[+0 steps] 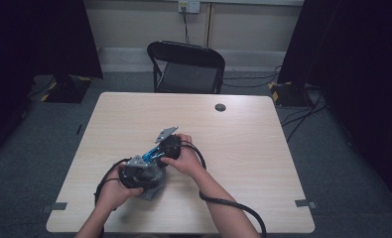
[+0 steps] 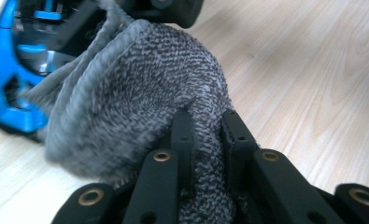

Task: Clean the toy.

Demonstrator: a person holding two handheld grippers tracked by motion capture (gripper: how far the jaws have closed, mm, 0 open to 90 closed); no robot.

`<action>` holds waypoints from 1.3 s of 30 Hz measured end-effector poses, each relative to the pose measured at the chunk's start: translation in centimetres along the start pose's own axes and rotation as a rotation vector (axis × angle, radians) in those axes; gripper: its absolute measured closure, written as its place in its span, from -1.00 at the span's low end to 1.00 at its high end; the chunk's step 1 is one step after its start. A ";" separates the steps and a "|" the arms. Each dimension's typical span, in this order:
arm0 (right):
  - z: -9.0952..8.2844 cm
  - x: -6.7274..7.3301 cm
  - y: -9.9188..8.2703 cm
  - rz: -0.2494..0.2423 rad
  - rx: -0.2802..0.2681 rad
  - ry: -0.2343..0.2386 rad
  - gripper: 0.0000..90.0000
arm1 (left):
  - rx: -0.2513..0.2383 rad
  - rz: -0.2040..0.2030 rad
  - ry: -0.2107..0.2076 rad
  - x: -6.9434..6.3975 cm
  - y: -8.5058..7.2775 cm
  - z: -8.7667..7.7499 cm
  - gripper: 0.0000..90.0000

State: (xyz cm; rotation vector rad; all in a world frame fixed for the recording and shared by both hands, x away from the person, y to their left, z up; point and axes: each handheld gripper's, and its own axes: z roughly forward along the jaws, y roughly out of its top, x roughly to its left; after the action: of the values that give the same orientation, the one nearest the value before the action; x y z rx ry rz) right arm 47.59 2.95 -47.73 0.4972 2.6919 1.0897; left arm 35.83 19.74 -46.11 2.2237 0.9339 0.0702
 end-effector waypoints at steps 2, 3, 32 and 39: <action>0.0 0.0 0.0 -0.002 -0.003 0.000 -0.56 | -0.013 -0.021 0.000 0.4 -0.2 -0.6 0.73; 0.0 0.0 -0.1 -0.002 -0.007 -0.001 -0.56 | -0.016 -0.025 0.009 0.6 -0.2 -0.9 0.73; 0.0 0.1 -0.2 -0.005 -0.017 -0.003 -0.56 | -0.161 -0.217 0.313 7.2 -1.4 -3.3 0.73; 0.0 0.1 -0.3 -0.003 -0.020 -0.004 -0.56 | -0.139 -0.237 0.357 7.4 -1.6 -2.1 0.72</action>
State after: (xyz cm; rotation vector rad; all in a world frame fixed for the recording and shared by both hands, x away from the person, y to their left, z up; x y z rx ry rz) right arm 47.42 2.81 -47.91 0.4906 2.6748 1.1131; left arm 39.69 26.51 -47.14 1.9919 1.3368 0.4208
